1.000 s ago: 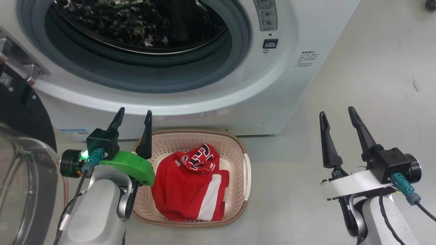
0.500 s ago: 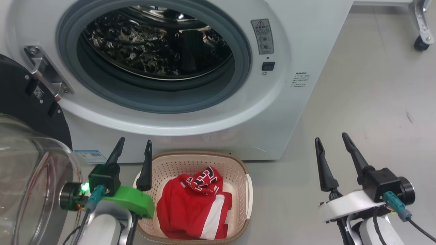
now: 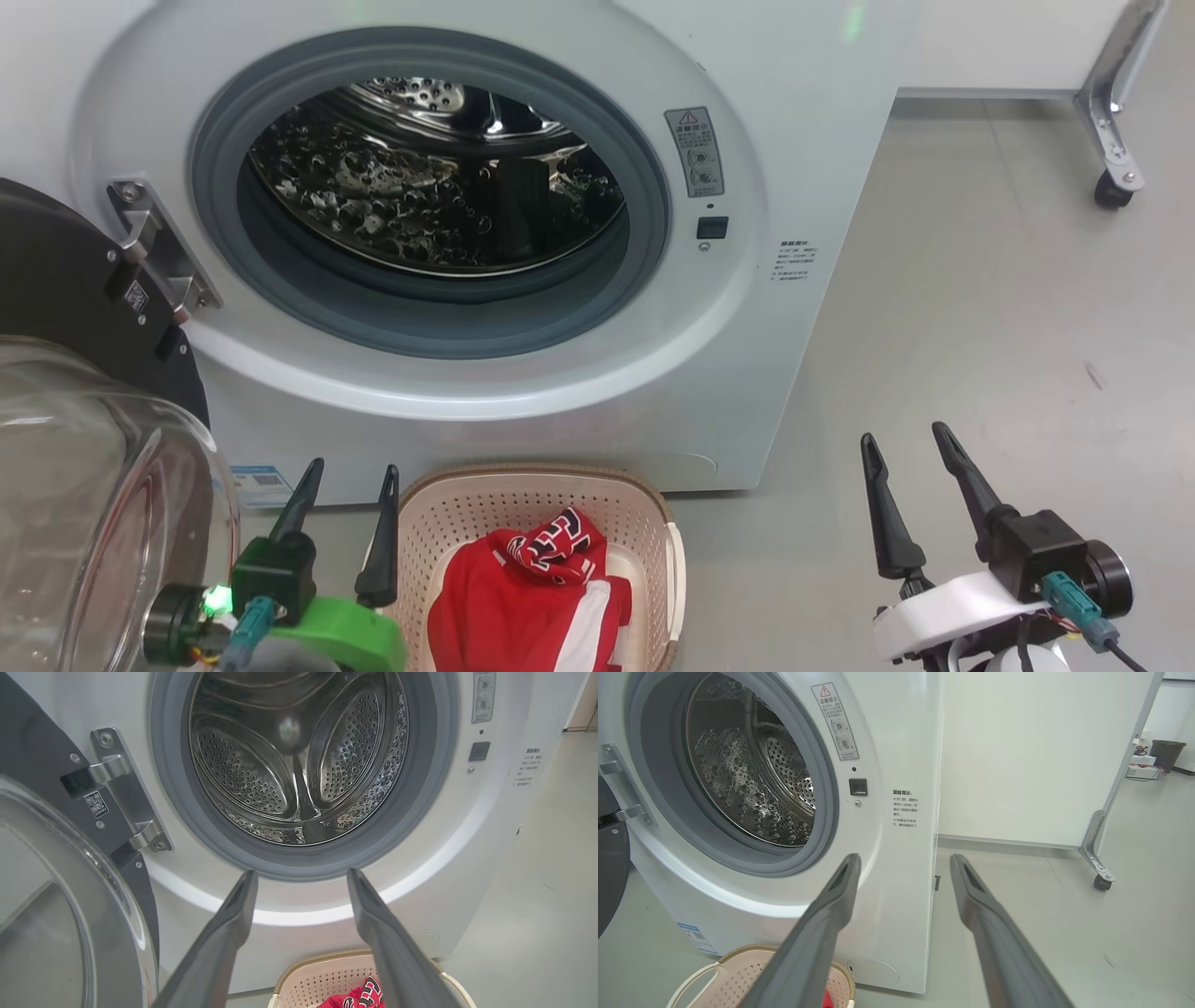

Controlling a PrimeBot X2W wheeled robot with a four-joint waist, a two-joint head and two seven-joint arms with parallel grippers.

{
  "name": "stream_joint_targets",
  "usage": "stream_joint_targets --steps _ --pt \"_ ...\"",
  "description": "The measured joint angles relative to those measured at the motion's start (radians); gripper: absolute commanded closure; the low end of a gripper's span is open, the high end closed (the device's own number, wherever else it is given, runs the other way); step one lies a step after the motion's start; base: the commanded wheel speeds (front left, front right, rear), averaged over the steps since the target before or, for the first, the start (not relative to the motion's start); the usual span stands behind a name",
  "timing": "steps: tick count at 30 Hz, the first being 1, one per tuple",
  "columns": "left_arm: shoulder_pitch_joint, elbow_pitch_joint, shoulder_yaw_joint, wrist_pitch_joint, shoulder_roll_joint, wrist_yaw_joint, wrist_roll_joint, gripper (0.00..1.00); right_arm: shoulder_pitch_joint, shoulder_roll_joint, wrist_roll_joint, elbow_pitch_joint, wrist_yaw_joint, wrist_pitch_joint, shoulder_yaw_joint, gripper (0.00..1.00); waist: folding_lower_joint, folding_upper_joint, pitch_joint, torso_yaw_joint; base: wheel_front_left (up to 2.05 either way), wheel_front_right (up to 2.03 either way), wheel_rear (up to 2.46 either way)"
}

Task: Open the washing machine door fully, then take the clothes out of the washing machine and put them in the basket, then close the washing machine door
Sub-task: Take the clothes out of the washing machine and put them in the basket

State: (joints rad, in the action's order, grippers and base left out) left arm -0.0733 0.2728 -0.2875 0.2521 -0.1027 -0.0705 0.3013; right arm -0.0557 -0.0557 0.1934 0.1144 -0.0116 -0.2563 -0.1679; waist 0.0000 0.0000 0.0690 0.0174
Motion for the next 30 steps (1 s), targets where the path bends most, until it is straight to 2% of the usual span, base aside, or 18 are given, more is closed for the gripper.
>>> stream_joint_targets --steps 16,30 --pt "0.100 -0.092 0.016 -0.002 -0.026 -0.021 -0.021 0.00 -0.069 0.007 0.008 -0.007 0.024 0.000 0.000 0.00 0.0000 0.0000 -0.065 -0.039 0.00 0.00 0.00" --pt "0.138 -0.161 0.015 -0.032 -0.031 -0.026 -0.030 0.00 -0.083 0.007 0.008 -0.028 0.025 0.000 0.003 0.00 0.0000 0.0000 -0.072 -0.048 0.00 0.00 0.00"
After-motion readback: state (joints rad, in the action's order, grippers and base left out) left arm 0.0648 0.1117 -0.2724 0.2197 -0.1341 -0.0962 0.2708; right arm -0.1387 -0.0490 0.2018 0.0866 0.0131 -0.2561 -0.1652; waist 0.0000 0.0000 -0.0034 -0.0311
